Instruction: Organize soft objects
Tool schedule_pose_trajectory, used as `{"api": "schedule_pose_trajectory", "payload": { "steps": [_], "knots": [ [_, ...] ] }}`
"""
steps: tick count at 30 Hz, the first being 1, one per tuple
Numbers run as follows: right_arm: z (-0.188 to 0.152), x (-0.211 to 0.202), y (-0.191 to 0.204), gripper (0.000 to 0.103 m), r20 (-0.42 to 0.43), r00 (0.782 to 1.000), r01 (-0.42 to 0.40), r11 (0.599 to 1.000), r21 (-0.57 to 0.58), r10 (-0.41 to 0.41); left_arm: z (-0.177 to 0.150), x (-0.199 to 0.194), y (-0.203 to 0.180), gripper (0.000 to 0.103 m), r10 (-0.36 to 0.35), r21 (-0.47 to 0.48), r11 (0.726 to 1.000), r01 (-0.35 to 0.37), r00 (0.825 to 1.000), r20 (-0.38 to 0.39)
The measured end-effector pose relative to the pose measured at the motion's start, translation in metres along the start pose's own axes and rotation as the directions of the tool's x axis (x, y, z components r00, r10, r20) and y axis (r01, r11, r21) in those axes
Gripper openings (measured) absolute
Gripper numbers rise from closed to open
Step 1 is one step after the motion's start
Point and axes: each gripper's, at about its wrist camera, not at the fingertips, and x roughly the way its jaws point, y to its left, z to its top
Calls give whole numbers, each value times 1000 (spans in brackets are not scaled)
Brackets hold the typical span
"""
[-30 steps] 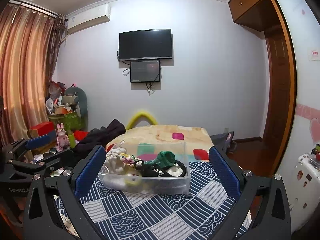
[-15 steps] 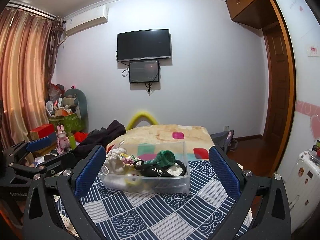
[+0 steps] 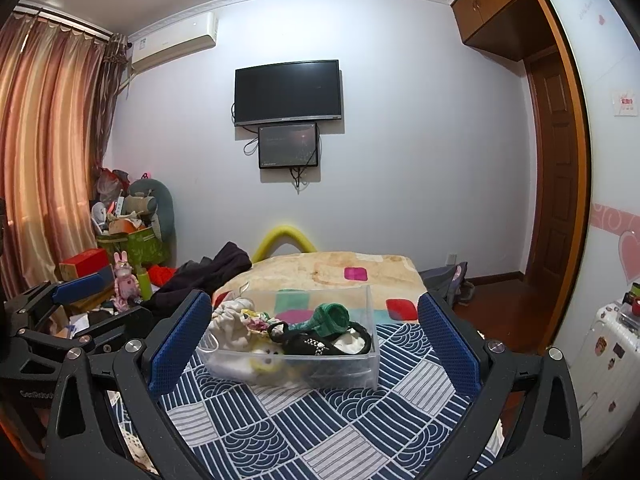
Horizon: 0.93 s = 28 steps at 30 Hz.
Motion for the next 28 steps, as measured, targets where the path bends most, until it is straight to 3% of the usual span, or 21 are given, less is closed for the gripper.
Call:
{"api": "schedule_pose_trajectory", "payload": {
  "steps": [28],
  "knots": [
    [2, -1, 5, 103, 5, 1000, 0, 1000, -4, 0, 4, 0, 7, 103, -23, -48, 999, 23, 1000, 2]
  ]
}}
